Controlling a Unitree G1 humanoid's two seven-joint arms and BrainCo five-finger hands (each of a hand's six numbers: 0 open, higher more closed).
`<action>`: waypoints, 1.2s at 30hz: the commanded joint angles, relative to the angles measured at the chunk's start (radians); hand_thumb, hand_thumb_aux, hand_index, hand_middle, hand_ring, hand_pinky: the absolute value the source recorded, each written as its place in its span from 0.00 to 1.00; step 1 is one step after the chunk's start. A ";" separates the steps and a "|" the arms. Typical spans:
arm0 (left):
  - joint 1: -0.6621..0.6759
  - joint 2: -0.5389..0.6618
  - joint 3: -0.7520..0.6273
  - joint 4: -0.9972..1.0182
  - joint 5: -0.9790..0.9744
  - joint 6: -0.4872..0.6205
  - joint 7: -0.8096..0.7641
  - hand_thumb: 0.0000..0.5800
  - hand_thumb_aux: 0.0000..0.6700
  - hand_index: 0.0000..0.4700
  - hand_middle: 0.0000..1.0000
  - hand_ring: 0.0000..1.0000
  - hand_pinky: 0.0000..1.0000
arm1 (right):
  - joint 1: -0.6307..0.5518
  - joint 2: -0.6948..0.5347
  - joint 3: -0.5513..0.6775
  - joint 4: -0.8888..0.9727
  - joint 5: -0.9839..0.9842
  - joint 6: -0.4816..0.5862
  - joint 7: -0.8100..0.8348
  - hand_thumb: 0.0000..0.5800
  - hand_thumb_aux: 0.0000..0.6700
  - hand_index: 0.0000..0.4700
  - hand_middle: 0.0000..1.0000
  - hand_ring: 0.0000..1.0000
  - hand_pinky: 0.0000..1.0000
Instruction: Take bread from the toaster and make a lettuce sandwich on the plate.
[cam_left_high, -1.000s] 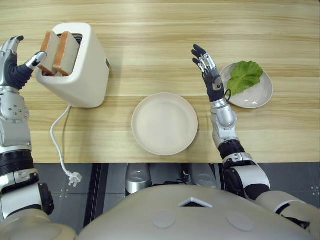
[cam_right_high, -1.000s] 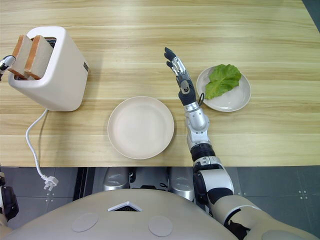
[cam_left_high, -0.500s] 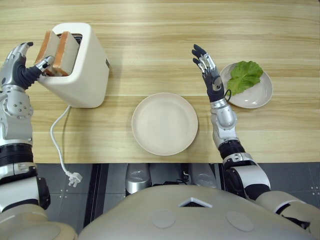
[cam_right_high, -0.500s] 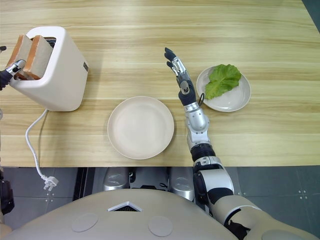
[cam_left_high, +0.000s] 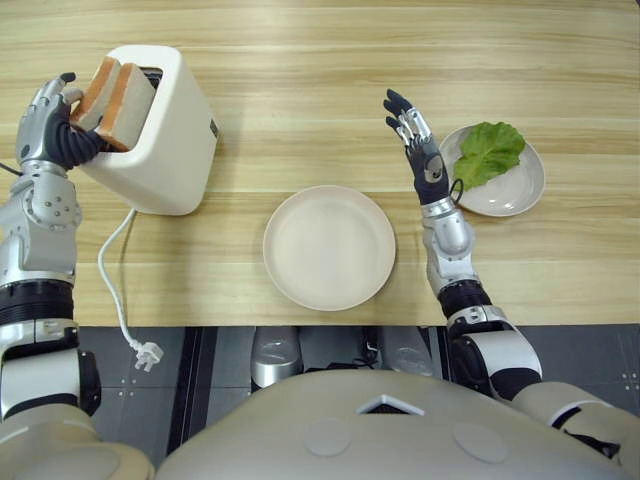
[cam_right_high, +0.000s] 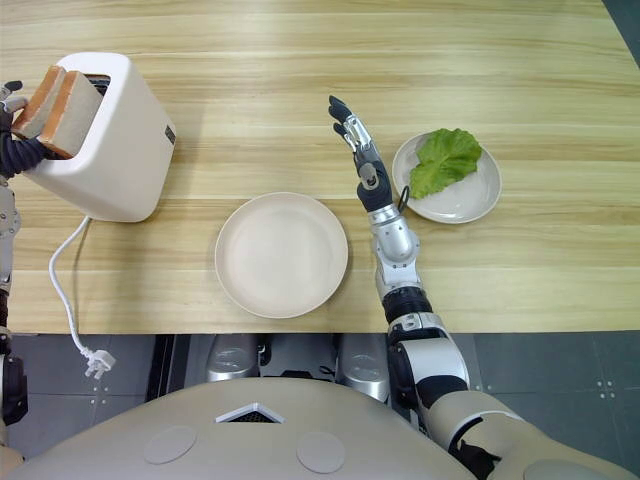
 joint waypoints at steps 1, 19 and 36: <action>-0.014 -0.015 -0.005 -0.041 0.029 0.006 0.081 1.00 1.00 0.98 0.49 0.49 0.49 | 0.006 0.000 0.005 0.017 -0.009 -0.004 -0.004 0.00 0.00 0.00 0.00 0.00 0.00; 0.045 -0.022 0.171 -0.575 -0.106 0.011 0.078 1.00 1.00 0.98 1.00 1.00 1.00 | -0.024 -0.115 -0.041 -0.064 -0.256 -0.048 -0.217 0.00 0.00 0.00 0.00 0.00 0.00; 0.162 -0.321 -0.332 -0.454 -0.499 0.052 -0.607 1.00 1.00 0.98 1.00 1.00 1.00 | -0.277 -0.677 0.387 0.465 -1.107 0.465 -1.086 0.00 0.00 0.00 0.00 0.00 0.00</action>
